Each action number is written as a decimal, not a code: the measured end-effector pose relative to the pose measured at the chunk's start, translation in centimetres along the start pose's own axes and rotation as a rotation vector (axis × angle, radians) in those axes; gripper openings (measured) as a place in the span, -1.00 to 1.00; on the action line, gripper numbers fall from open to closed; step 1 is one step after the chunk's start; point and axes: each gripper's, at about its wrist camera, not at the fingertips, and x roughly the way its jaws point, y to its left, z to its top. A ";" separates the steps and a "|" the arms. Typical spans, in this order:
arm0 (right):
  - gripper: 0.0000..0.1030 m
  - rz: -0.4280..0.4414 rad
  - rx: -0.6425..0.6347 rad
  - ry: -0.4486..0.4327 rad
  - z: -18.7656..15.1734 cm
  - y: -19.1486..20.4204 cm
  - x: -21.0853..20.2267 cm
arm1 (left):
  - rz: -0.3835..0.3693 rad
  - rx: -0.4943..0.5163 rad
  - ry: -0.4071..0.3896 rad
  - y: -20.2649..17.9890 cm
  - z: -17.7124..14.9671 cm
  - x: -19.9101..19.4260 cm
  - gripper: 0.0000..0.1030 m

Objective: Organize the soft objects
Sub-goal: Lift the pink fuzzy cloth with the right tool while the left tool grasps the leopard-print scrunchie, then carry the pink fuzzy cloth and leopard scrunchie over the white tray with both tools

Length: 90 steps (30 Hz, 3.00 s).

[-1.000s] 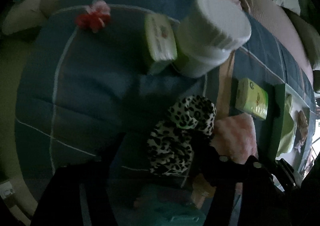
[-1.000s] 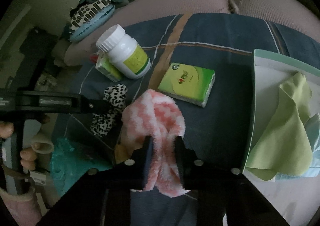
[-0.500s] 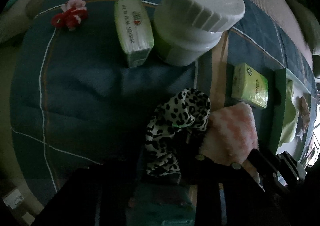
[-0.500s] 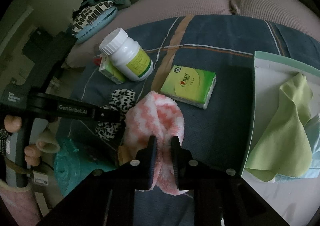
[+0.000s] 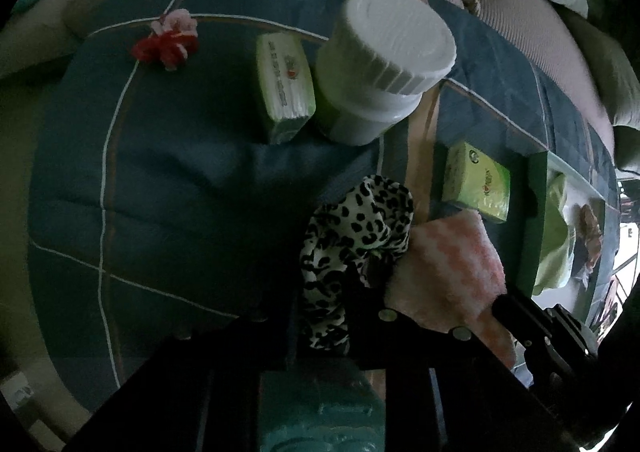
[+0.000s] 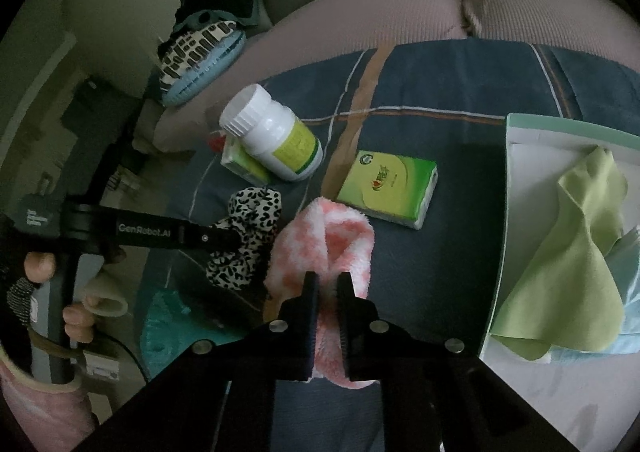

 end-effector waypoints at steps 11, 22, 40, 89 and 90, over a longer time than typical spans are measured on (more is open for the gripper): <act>-0.82 0.036 0.003 -0.049 0.4 0.4 -2.1 | -0.007 0.018 -0.047 0.6 -2.7 -3.7 -0.60; -0.82 0.047 -0.019 -0.101 0.6 1.2 -4.5 | -0.016 0.028 -0.111 -0.2 -4.0 -6.8 -0.60; -0.82 0.083 -0.031 -0.277 0.6 1.8 -12.2 | -0.042 0.055 -0.306 -3.2 -7.8 -15.1 -0.60; -0.82 -0.452 0.424 -0.534 -6.3 -14.9 -31.2 | -0.181 0.189 -0.246 -22.8 -12.3 -3.3 -0.60; -0.82 -0.459 0.421 -0.521 -6.2 -14.8 -30.9 | -0.176 0.191 -0.239 -22.9 -12.4 -2.9 -0.60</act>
